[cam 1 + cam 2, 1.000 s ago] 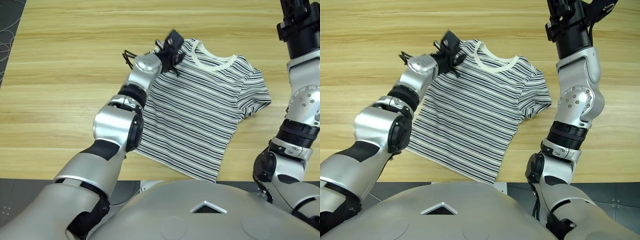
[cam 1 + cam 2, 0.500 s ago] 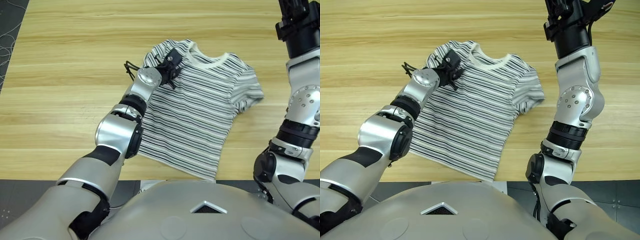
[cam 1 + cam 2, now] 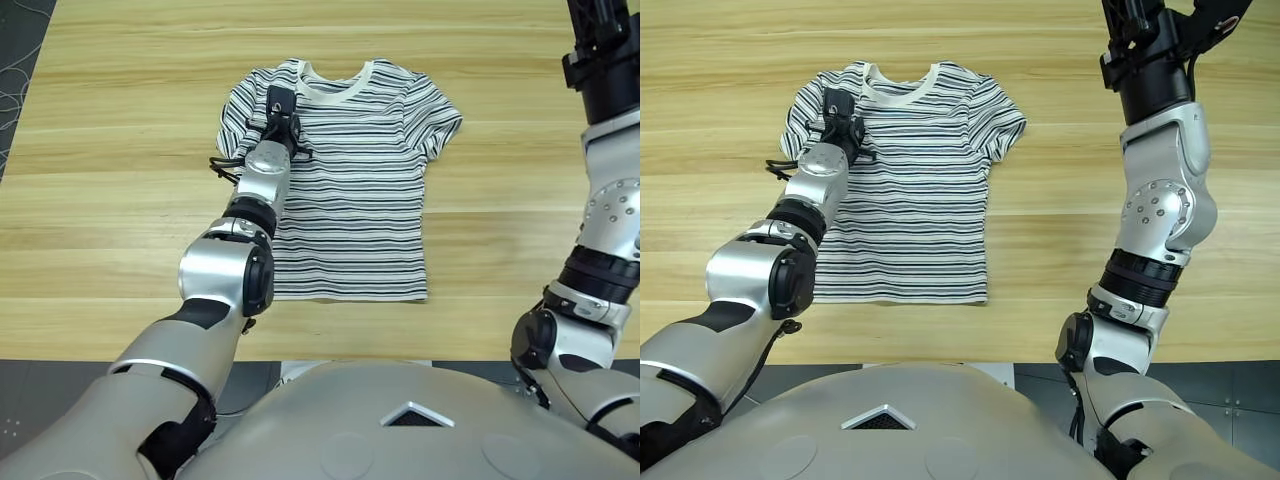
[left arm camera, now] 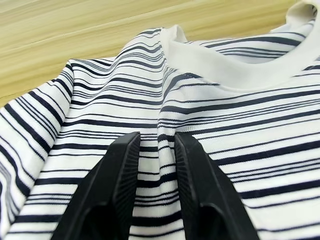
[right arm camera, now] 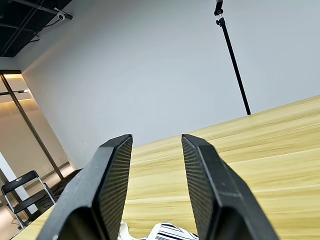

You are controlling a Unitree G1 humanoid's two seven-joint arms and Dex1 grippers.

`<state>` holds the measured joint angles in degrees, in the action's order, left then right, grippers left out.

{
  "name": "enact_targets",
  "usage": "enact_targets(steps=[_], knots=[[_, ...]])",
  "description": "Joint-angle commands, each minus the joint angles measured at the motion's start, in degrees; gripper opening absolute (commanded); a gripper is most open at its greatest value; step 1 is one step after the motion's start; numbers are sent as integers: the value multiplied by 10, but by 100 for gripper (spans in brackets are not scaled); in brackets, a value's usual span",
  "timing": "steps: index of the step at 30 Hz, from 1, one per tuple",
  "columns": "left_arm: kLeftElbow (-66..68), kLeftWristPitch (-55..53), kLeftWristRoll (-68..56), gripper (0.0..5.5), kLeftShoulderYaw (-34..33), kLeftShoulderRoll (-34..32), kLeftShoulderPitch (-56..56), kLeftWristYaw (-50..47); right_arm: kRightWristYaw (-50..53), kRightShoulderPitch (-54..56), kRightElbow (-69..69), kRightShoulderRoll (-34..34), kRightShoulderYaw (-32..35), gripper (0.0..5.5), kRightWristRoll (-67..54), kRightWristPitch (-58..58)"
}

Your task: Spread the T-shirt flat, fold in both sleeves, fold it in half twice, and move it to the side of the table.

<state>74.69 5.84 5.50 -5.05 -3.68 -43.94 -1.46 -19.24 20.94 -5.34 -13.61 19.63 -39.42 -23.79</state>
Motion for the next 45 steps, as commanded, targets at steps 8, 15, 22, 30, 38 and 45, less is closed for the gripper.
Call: enact_targets(steps=[8, 15, 22, 30, 38, 45], knots=[[-139, 121, -84, 126, -46, 26, -41, 49, -4, -23, -16, -5, 1, 184, 2, 11], [-117, 78, -96, 126, -69, -35, -63, 20, -3, -30, -25, -6, 4, 184, -2, 14], [-13, -5, -115, 126, -105, -117, -58, 53, 1, -41, -38, -6, 8, 184, -4, 15], [-2, -59, -123, 126, -116, -172, -38, 130, 10, -59, -56, -4, 13, 184, -6, 14], [0, -67, -84, 126, -74, -165, 6, 174, 13, -64, -64, -5, 16, 184, -8, 11], [-1, -56, -70, 187, -53, -157, 13, 195, 12, -63, -62, -5, 15, 184, -7, 10]])
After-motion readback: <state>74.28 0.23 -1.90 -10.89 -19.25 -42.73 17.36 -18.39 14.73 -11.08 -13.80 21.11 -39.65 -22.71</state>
